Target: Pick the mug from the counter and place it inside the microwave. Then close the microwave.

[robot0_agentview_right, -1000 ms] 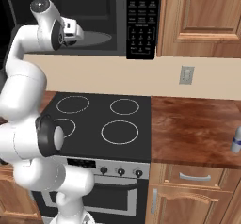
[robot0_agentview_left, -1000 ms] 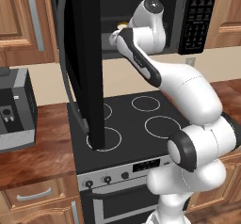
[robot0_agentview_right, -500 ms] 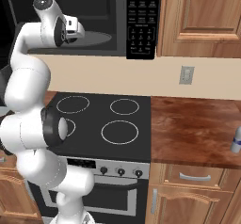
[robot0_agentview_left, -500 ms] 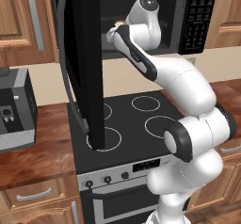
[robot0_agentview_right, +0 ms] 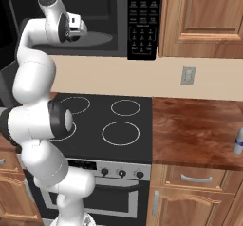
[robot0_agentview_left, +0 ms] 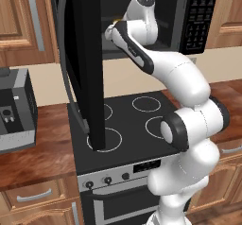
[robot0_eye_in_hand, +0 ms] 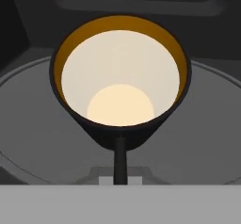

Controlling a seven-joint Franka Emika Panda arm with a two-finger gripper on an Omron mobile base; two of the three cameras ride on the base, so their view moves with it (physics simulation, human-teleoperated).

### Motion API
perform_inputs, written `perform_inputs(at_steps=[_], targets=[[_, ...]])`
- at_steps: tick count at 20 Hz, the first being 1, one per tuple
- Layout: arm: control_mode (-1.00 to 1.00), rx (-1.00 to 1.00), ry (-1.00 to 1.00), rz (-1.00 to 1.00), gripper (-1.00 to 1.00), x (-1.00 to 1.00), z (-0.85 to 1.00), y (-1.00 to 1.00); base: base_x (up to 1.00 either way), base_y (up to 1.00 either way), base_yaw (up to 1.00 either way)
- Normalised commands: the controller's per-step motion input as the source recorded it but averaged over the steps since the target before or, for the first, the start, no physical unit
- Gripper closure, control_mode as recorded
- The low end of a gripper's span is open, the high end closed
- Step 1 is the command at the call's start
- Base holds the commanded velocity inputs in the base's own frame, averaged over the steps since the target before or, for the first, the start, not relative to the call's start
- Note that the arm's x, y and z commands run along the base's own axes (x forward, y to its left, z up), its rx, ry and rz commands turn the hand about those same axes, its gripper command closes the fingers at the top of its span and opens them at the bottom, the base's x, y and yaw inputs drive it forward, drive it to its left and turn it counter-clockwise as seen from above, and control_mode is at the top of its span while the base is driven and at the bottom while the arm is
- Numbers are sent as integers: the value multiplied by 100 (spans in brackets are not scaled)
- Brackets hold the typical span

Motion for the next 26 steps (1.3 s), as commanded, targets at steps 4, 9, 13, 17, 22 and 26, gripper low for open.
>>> perform_inputs(at_steps=[4,9,13,17,22,26], targets=[[-100,0,0,0,100,23,-6,0,0,0,0],[-100,0,0,0,100,17,-3,0,0,0,0],[-100,0,0,0,100,14,-12,0,0,0,0],[-100,0,1,0,100,9,-15,0,0,0,0],[-100,0,0,0,100,2,-12,2,0,0,0],[-100,0,0,0,100,0,0,1,0,0,0]])
